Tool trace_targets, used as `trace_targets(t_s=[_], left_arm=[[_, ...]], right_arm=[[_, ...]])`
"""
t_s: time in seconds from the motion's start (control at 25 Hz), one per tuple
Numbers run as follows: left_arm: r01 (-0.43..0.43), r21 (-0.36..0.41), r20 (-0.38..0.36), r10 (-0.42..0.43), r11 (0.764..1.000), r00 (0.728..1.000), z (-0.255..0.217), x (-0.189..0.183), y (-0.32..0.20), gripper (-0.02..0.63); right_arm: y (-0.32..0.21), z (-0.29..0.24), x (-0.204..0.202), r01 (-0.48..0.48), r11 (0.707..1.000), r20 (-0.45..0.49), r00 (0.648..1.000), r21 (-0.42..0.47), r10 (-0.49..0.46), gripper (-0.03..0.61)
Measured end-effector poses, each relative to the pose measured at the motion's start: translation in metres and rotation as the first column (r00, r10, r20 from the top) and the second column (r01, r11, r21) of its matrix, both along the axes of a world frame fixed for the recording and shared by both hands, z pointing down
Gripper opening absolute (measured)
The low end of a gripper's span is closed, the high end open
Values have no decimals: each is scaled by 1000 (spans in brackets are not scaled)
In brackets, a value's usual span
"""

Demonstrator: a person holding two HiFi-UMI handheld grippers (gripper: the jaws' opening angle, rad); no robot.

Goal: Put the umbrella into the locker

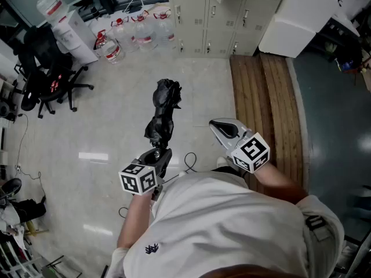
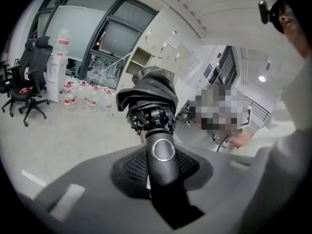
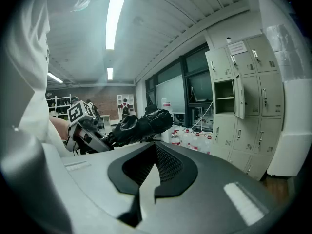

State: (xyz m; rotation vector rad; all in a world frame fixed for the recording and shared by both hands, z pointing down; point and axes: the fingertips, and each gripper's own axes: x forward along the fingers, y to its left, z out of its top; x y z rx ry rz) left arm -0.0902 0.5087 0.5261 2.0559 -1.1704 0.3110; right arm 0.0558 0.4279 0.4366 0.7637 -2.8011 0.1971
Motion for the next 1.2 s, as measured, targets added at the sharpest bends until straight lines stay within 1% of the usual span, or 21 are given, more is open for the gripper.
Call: trace_targets(t_s=[0.12,0.28,0.4,0.52,0.64,0.76,0.88,0.96,1.04,1.2], left_arm=[[-12,3,6,12,1000,1000,2,-20,0,164],[-30,-7,6,30,1000,1000,7,-42,-3,164],[-38,-21,-3,38,999,999,15,-45,-14,164],[-45,-40,-7,44,998,999,23,-43,-35,164],[-49,-58,-1,49,997,999,23,-40,-68,164],[-45,-74,7,46,996,999,20,-35,-111,164],[-39,-78,22,41,996,999,17,-23,-157,164],[-34,-67,44,37,997,998,11,-16,-191,164],[-28,-60,51,31,998,998,5,-9,-223,164],[-16,-44,48,18,999,999,1,7,-279,164]], right_arm=[[10,3,-25,8,1000,-8,1000,10,-8,0],[21,6,-50,5,1000,-28,1000,-4,-5,0],[17,10,-52,-13,1000,-45,999,-25,12,0],[-1,18,-49,-28,998,-51,998,-57,25,2],[-33,22,-48,-15,998,-55,998,-63,11,3],[-80,22,-43,-5,999,-55,999,-47,3,66],[-133,15,-27,-15,1000,-33,999,-19,14,66],[-166,9,-15,-27,1000,-25,999,-7,27,63],[-195,5,-4,-35,999,-23,999,-4,35,0],[-241,6,16,-35,999,-18,999,-5,35,0]])
